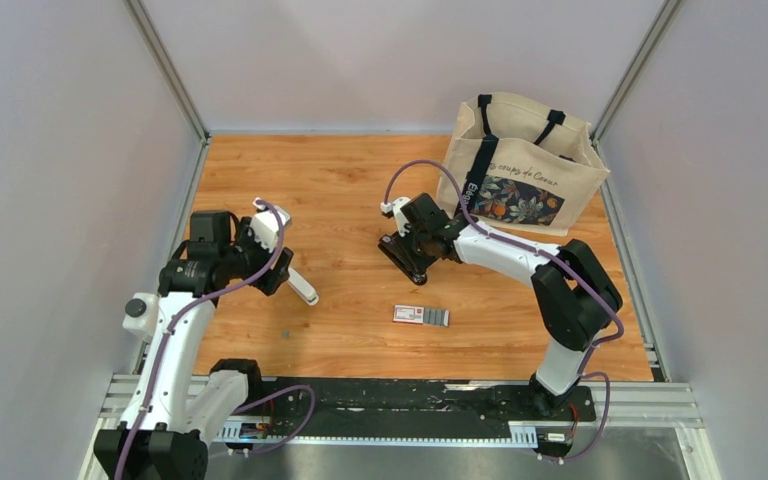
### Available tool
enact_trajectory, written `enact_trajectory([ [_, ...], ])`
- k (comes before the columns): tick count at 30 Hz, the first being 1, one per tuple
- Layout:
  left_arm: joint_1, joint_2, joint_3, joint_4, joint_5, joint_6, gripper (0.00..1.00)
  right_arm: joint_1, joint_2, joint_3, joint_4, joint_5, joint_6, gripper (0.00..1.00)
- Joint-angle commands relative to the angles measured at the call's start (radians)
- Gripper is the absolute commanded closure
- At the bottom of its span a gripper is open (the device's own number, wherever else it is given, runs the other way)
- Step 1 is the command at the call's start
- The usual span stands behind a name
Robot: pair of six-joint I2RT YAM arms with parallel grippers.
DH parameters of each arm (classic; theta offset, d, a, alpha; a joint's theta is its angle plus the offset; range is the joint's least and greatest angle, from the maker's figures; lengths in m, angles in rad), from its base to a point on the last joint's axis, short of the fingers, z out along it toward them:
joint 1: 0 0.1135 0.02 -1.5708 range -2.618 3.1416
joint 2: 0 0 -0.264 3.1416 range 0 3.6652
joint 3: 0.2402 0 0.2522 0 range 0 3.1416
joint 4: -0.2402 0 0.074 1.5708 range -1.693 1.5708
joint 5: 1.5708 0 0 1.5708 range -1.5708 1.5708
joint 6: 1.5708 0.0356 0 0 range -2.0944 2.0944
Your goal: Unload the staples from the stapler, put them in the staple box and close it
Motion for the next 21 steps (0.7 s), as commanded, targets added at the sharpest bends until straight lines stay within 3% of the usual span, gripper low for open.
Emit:
enact_trajectory([
  [1, -0.056, 0.016, -0.006, 0.053, -0.029, -0.031, 0.17, 0.009, 0.003, 0.034, 0.091, -0.012, 0.117, 0.87],
  [4, -0.088, 0.029, -0.014, 0.087, -0.049, -0.052, 0.16, 0.009, -0.052, 0.024, 0.158, 0.013, 0.217, 1.0],
  [12, -0.108, 0.063, -0.058, 0.22, 0.014, -0.156, 0.16, 0.014, -0.202, -0.041, 0.311, -0.005, 0.422, 1.0],
  [21, -0.241, 0.14, -0.084, 0.316, 0.026, -0.175, 0.15, 0.037, -0.294, -0.09, 0.395, -0.011, 0.542, 1.0],
])
